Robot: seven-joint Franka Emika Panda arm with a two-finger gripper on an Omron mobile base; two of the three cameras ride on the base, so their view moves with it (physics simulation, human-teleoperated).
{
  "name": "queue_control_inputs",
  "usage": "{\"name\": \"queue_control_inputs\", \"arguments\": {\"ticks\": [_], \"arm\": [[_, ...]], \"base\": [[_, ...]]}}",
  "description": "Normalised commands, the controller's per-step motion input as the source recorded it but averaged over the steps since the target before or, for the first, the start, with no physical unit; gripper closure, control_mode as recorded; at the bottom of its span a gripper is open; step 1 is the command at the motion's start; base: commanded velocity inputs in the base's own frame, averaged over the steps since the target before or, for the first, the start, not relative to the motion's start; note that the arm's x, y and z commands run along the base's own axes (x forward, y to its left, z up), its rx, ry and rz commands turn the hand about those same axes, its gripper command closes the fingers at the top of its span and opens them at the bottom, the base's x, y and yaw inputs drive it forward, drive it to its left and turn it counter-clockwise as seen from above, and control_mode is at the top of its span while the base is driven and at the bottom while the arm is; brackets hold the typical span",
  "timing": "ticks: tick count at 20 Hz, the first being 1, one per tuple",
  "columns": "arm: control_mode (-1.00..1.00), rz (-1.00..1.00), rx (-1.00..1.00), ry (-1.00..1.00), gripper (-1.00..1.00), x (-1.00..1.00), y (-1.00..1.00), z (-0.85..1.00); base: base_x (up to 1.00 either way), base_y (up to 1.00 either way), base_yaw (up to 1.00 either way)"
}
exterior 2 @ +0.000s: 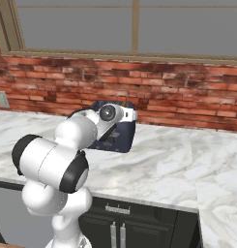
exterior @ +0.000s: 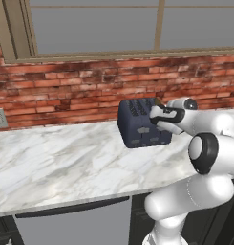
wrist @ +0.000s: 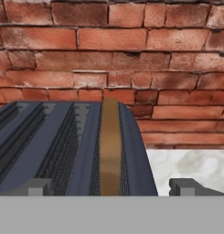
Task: Start the toaster. Once the lever pops up, take the bread to the plate on the dining counter.
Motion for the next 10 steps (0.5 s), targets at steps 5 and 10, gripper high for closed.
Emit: {"name": "queue_control_inputs", "arguments": {"ticks": [5, 10], "arm": [[-1.0, 0.0, 0.0, 0.0, -1.0, 0.16, 0.0, 0.0], [-1.0, 0.0, 0.0, 0.0, -1.0, 0.15, 0.0, 0.0]], "base": [[0.0, 0.0, 0.0], [0.0, 0.0, 0.0]]}}
